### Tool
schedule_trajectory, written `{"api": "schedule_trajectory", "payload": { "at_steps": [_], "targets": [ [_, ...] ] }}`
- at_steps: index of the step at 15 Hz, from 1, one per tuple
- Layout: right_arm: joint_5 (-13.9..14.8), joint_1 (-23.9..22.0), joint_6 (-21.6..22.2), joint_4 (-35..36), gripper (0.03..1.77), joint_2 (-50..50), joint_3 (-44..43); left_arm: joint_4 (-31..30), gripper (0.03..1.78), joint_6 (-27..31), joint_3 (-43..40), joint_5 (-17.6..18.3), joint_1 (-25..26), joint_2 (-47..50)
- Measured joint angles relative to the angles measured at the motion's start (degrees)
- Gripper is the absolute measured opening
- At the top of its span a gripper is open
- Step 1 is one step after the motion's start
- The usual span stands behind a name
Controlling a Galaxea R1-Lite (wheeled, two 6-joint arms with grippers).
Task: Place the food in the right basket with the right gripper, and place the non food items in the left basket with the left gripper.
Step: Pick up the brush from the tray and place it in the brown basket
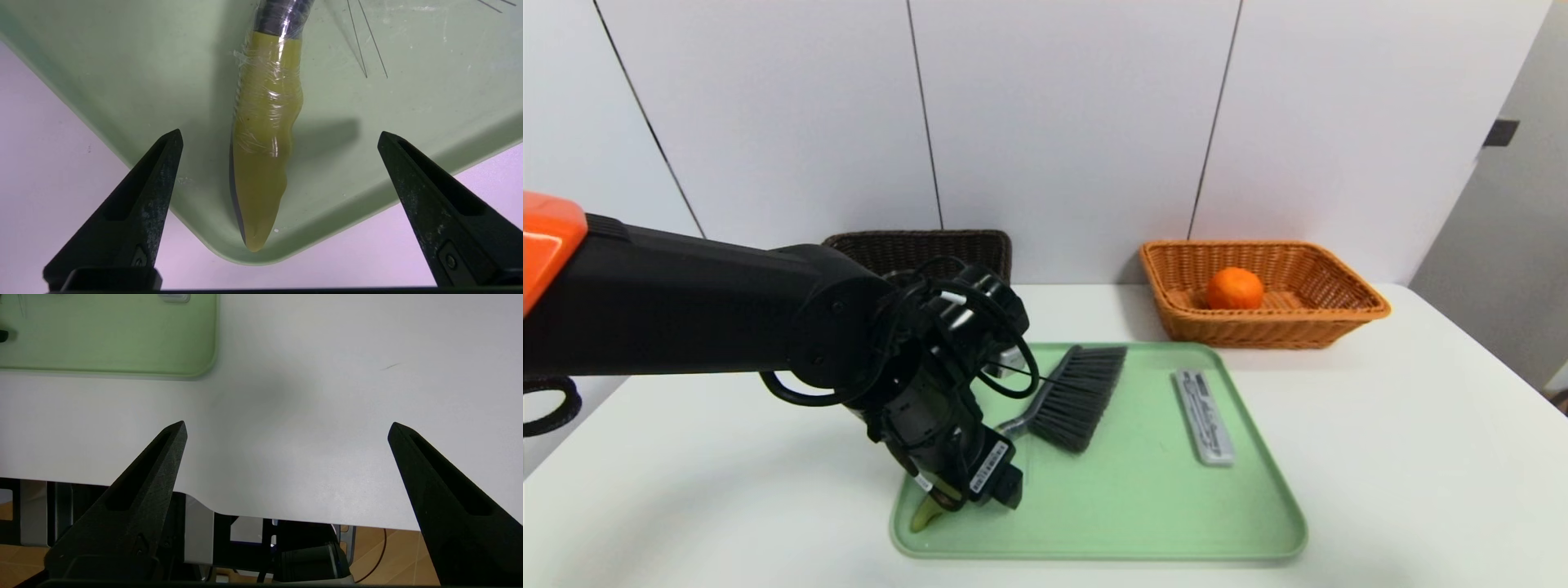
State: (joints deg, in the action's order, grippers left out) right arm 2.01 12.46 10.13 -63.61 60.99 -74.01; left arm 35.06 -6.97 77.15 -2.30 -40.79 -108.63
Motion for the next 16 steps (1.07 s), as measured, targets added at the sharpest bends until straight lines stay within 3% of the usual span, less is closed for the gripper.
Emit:
{"api": "schedule_trajectory", "payload": {
  "at_steps": [16],
  "targets": [
    [0.0, 0.0, -0.16, 0.16, 1.7, 0.74, 0.15, -0.17, 1.69, 0.69, -0.59, -0.22, -0.24, -1.45]
  ]
}}
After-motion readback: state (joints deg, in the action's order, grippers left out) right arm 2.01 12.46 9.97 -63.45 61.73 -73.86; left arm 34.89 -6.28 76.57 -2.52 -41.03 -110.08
